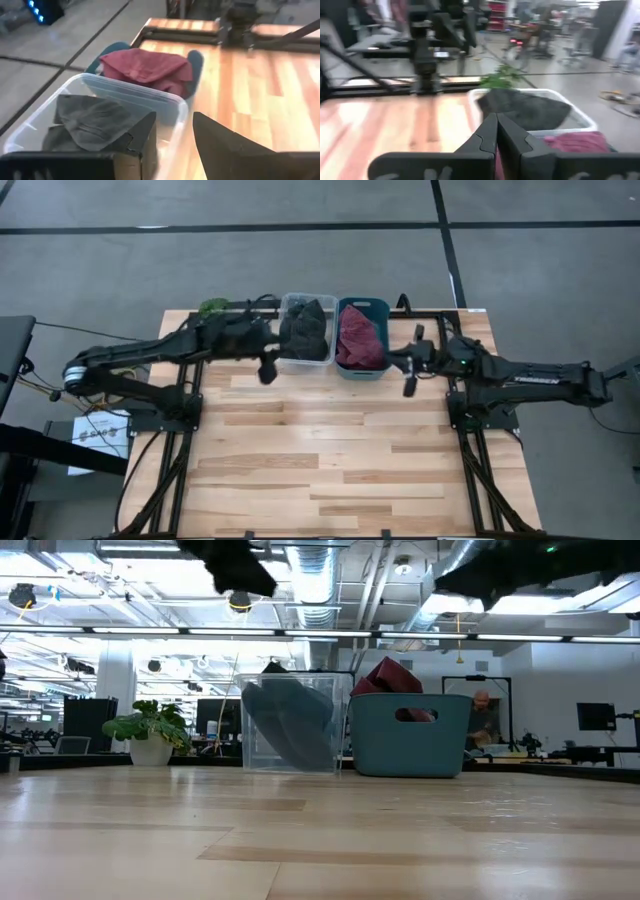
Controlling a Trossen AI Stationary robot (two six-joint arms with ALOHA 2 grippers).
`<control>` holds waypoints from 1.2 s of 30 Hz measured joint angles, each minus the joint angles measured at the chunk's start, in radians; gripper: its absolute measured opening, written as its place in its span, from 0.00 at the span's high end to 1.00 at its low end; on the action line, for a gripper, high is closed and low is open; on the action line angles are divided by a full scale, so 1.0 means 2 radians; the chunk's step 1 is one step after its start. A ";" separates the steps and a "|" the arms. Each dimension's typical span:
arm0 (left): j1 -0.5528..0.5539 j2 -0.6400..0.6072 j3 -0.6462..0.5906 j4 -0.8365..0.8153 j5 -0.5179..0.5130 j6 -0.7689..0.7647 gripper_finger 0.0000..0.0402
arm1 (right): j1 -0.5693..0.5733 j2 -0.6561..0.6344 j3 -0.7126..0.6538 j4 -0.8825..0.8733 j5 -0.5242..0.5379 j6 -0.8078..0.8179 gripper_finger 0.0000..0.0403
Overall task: Pick & Place hat
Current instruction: Return to Home Position
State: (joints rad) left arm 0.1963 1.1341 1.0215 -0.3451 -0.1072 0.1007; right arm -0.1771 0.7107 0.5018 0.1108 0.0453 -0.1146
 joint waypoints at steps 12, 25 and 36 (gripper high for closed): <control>-0.034 -0.210 -0.304 0.192 0.009 -0.040 0.68 | 0.096 -0.185 -0.042 -0.120 -0.035 0.004 1.00; -0.036 -0.332 -0.429 0.222 0.062 -0.080 0.68 | 0.110 -0.341 -0.151 -0.156 0.009 0.028 1.00; -0.036 -0.357 -0.509 0.296 0.067 -0.107 0.68 | 0.110 -0.354 -0.212 -0.113 0.018 0.040 1.00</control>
State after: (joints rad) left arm 0.1246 0.4206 0.0044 0.2463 0.0271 -0.1133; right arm 0.0433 0.0025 0.0780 -0.1149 0.0813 -0.0341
